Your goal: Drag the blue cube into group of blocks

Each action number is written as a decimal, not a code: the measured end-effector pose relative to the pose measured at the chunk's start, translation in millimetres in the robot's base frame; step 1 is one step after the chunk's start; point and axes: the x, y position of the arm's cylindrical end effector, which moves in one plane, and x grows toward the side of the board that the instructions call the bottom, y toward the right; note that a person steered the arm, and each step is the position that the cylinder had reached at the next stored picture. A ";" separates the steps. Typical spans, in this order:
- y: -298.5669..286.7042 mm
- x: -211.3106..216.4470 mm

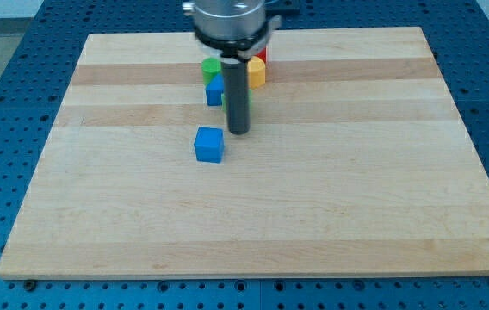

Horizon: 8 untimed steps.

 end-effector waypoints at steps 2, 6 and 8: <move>-51.0 8.7; -83.5 93.5; -9.7 -5.7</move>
